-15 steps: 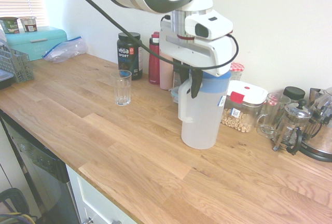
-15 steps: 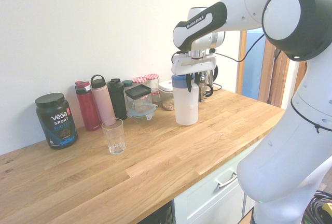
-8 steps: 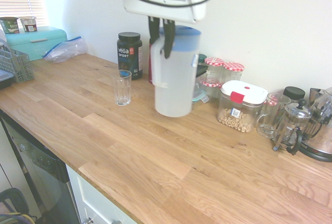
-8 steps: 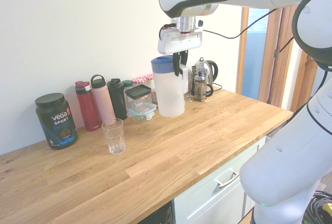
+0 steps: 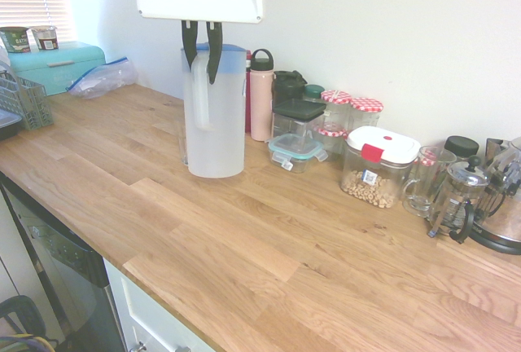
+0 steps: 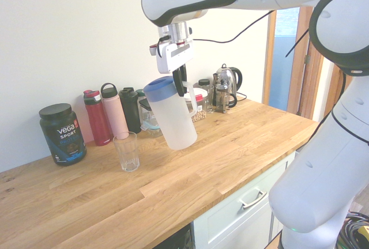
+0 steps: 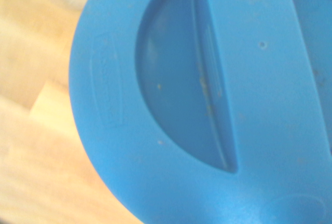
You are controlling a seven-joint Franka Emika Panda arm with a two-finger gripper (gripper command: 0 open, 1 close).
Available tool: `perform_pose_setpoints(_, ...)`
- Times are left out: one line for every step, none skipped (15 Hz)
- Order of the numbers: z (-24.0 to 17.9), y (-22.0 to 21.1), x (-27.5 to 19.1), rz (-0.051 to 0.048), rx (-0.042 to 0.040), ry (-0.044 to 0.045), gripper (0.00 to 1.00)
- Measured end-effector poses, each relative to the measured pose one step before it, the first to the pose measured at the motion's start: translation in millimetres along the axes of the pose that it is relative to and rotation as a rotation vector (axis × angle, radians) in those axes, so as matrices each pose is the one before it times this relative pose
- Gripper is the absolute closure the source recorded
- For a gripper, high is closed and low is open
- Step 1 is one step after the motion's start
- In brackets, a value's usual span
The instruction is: Pour me some water
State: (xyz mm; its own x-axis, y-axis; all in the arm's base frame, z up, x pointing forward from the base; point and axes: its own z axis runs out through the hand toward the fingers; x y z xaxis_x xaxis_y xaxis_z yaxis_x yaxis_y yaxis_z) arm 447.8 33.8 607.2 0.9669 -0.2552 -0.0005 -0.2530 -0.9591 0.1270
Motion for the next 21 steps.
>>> perform_pose_setpoints(5.39, -11.90, 1.15, -0.04648, -0.04129, -0.01066, 1.00)
perform_pose_setpoints(6.38, -11.20, 2.96, -0.04309, -0.04464, -0.00850, 1.00)
perform_pose_setpoints(6.92, -11.59, 3.93, -0.03834, -0.04430, -0.00643, 1.00)
perform_pose_setpoints(5.87, -12.12, 3.34, -0.03092, -0.03685, -0.00365, 1.00)
perform_pose_setpoints(4.02, -12.43, 1.83, -0.02776, -0.02622, -0.00197, 1.00)
perform_pose_setpoints(0.74, -12.32, -0.35, -0.02349, -0.01929, 0.00275, 1.00)
perform_pose_setpoints(-1.17, -11.26, -1.57, -0.02019, -0.01834, 0.00601, 1.00)
perform_pose_setpoints(-1.98, -10.15, -2.34, -0.01743, -0.01673, 0.00534, 1.00)
perform_pose_setpoints(-2.12, -9.40, -2.73, -0.01490, -0.02401, 0.00496, 1.00)
perform_pose_setpoints(-1.24, -7.06, -1.76, -0.01307, -0.02949, 0.00455, 1.00)
perform_pose_setpoints(0.11, -5.66, -0.15, -0.01054, -0.03565, 0.00506, 1.00)
perform_pose_setpoints(2.40, -3.95, 1.95, -0.00752, -0.03631, 0.00203, 1.00)
perform_pose_setpoints(4.53, -2.26, 3.87, -0.00295, -0.03065, -0.00166, 1.00)
perform_pose_setpoints(4.57, -1.32, 4.61, 0.00091, -0.02360, -0.00433, 1.00)
perform_pose_setpoints(2.51, -0.09, 5.20, 0.00067, -0.01881, -0.00058, 1.00)
perform_pose_setpoints(1.39, -0.16, 5.07, -0.00038, -0.01382, 0.00198, 1.00)
perform_pose_setpoints(0.78, -0.88, 3.93, -0.00140, -0.01083, 0.00248, 1.00)
perform_pose_setpoints(-0.26, -1.80, 3.75, 0.00063, -0.00568, 0.00278, 1.00)
perform_pose_setpoints(-0.47, -2.42, 3.33, 0.00003, -0.00417, 0.00279, 1.00)
perform_pose_setpoints(-0.91, -3.58, 3.23, -0.00131, -0.00426, 0.00299, 1.00)
perform_pose_setpoints(-0.03, -3.75, 3.07, -0.00227, -0.00776, 0.00145, 1.00)
